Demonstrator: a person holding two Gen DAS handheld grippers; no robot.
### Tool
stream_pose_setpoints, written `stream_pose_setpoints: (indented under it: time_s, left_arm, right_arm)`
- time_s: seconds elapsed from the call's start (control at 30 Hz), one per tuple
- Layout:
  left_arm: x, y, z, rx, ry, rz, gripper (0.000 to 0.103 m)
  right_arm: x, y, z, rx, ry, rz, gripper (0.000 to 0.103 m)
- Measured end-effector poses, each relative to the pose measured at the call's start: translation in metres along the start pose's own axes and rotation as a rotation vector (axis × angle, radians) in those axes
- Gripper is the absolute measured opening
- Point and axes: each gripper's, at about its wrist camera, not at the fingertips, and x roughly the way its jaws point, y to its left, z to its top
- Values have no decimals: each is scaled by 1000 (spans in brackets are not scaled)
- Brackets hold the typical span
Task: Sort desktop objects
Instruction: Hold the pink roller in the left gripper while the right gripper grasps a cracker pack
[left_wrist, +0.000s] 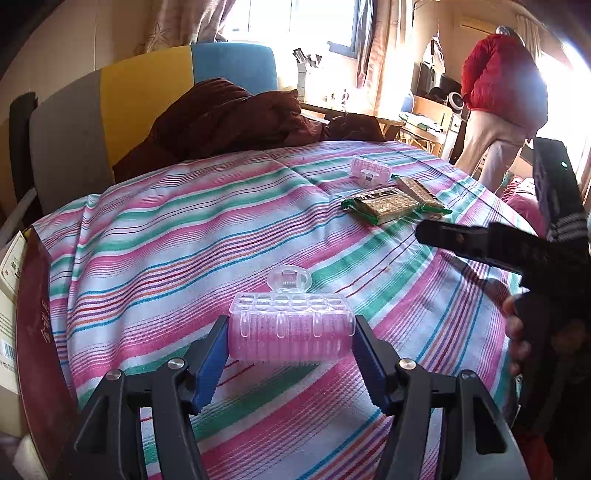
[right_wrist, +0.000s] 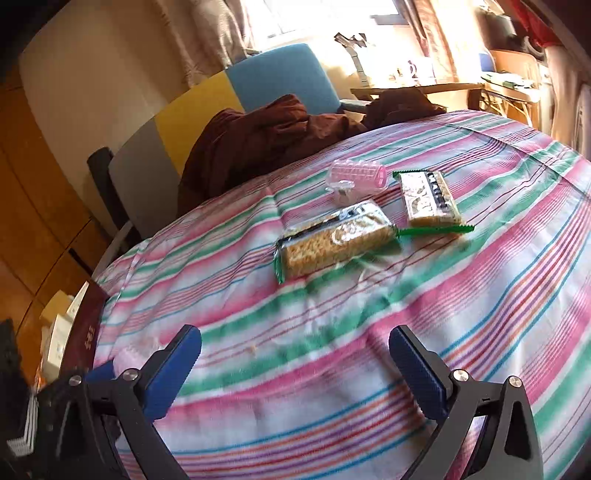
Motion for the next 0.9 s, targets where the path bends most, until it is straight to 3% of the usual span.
stream_pose_setpoints:
  time_s: [0.2, 0.4, 0.6, 0.7, 0.9]
  left_arm:
    - [3, 10, -2, -65, 11, -50, 68]
    - [5, 19, -8, -120, 11, -94, 68]
    - [7, 23, -10, -141, 10, -119, 70]
    - [7, 23, -10, -143, 10, -126, 71]
    - [8, 21, -10, -136, 12, -123, 72]
  right_arm:
    - [50, -4, 39, 112, 49, -111, 103]
    - [80, -3, 66, 167, 31, -275, 103]
    - [106, 11, 75, -1, 119, -382, 103]
    - [106, 12, 73, -101, 162, -357, 100]
    - [91, 8, 66, -254, 191, -278, 80]
